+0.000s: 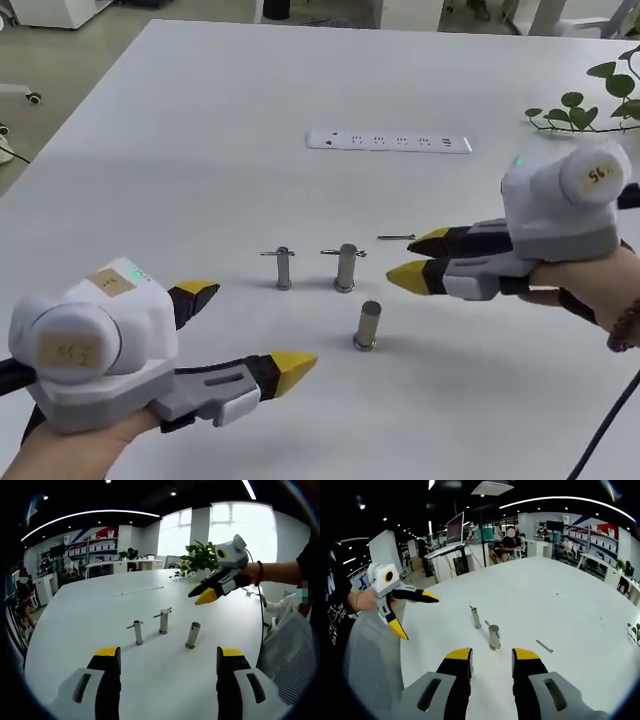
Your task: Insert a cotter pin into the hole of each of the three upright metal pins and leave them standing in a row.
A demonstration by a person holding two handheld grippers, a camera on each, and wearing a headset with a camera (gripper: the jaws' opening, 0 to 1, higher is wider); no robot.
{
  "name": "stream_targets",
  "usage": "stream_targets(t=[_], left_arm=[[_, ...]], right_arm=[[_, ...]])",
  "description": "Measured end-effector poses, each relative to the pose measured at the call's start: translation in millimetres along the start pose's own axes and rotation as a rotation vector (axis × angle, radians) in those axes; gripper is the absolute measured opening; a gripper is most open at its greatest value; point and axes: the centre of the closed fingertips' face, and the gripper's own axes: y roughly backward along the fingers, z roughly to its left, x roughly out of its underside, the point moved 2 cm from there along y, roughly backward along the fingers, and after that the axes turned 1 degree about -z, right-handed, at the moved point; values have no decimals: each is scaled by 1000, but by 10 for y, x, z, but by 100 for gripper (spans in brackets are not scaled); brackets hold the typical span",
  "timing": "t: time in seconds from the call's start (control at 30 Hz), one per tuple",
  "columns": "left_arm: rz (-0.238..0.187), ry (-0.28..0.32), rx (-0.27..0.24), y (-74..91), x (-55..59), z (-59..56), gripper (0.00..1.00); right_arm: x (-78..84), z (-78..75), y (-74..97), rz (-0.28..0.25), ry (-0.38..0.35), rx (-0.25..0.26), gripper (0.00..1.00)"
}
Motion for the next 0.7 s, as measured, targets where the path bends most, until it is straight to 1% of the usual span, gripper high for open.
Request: stream_targets(t=[0.1,0.2,0.33,0.43,0.53,0.6,0.63,0.67,0.7], left_arm=[[1,2,0,-11,1,3,81],[1,-1,5,-25,-6,-8,83],[-1,-8,6,-28,-17,-12,87],[1,-6,11,-33,-19,-10,90],[5,-11,16,-37,-19,-22,91],[27,-26,17,-41,7,-29,93],[31,-29,15,-45,12,-28,94],[38,-30,13,-48,20,-25,95],[37,-31,13,-49,17,-24,95]], right_arm=[[-4,-118,-36,26,-1,4,26],[41,-253,-96,74,20,14,26],[76,-398,-169,116,18,25,24],[110,-513,-235,158,35,28,23],[147,-618,-282,206,81,34,21],[171,-683,-329,228,93,30,20],[190,-716,-343,243,104,33,20],[229,-768,-362,278,129,34,19],[242,-794,-382,290,138,34,19]])
